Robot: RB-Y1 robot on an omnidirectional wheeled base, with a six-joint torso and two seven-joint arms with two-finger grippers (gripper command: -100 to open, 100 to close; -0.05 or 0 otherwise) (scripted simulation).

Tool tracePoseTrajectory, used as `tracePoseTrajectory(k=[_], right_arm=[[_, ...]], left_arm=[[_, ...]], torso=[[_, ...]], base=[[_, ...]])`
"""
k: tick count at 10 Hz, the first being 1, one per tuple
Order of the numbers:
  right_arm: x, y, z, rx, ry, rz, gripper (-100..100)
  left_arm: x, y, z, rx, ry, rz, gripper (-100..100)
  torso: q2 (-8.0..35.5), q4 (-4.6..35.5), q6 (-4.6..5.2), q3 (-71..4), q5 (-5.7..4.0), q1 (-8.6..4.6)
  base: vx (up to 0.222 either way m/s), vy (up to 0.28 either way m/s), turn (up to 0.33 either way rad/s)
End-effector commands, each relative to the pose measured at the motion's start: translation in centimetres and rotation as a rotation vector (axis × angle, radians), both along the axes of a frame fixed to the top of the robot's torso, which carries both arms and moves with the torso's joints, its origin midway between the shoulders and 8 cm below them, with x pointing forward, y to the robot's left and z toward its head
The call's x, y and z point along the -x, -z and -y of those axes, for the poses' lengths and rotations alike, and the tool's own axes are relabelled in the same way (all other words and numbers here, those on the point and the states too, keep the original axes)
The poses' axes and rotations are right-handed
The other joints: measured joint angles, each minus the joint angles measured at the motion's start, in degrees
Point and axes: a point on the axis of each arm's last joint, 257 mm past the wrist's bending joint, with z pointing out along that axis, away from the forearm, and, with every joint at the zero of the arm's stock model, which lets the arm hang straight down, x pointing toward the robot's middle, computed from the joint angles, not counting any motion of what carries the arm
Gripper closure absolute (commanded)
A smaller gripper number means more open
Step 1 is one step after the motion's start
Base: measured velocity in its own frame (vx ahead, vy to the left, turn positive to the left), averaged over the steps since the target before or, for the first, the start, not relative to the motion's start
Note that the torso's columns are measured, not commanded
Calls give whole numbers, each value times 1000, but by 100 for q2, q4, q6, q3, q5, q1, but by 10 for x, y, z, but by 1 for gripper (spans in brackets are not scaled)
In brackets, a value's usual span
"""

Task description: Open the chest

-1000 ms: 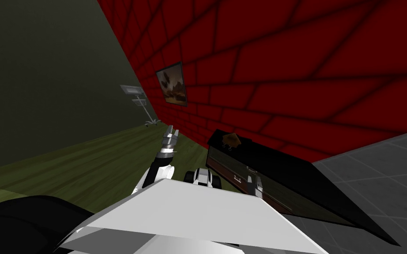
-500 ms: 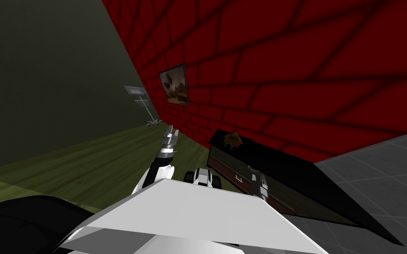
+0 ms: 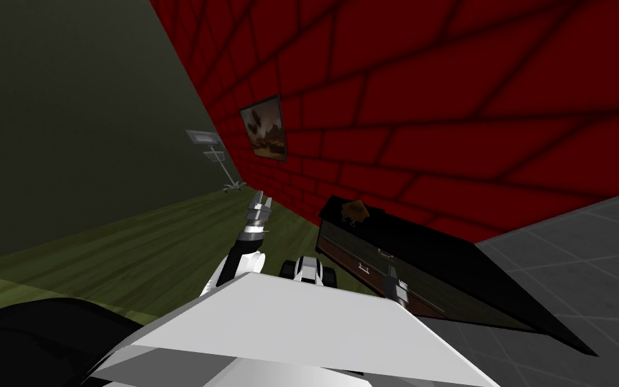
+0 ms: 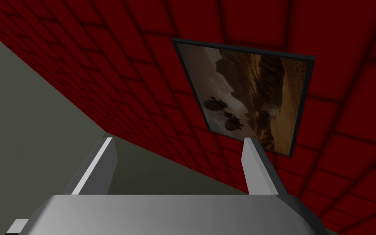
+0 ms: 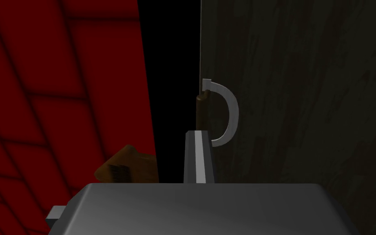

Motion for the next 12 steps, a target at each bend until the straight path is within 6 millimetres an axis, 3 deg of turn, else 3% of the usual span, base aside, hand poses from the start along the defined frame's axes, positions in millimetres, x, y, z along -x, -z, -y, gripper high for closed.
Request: tracePoseTrajectory(k=[1, 3, 4, 8, 10, 11, 12], right_arm=[[1, -5, 8, 0, -10, 2, 100], [2, -7, 9, 1, -12, 2, 100], [-4, -4, 11, -27, 1, 1, -100], [-10, -1, 13, -49, 13, 2, -100], [-22, -10, 38, -53, 23, 2, -100], [-19, -9, 28, -51, 20, 4, -100], [-21, -9, 35, -53, 22, 2, 100]], left_arm=[[0, 0, 0, 0, 0, 0, 0], [0, 0, 0, 0, 0, 0, 0], [0, 0, 0, 0, 0, 0, 0], [0, 0, 0, -1, 0, -1, 0], [0, 0, 0, 0, 0, 0, 0], [0, 0, 0, 0, 0, 0, 0], [0, 0, 0, 0, 0, 0, 0]], torso=[[-4, -1, 0, -2, -5, -21], [-30, -8, -1, -19, -12, -41], [-59, -15, -2, -34, -16, -58], [-34, -9, -1, -21, -12, -42], [3, 2, -1, 3, -4, -13], [-11, -2, -1, -6, -4, -16], [-19, -6, 2, -12, -10, -32]], base=[[-158, 114, -36], [-117, 78, -23], [69, -8, 86], [125, -46, 64], [40, 22, 57], [15, 15, 13], [-1, 6, -21]])
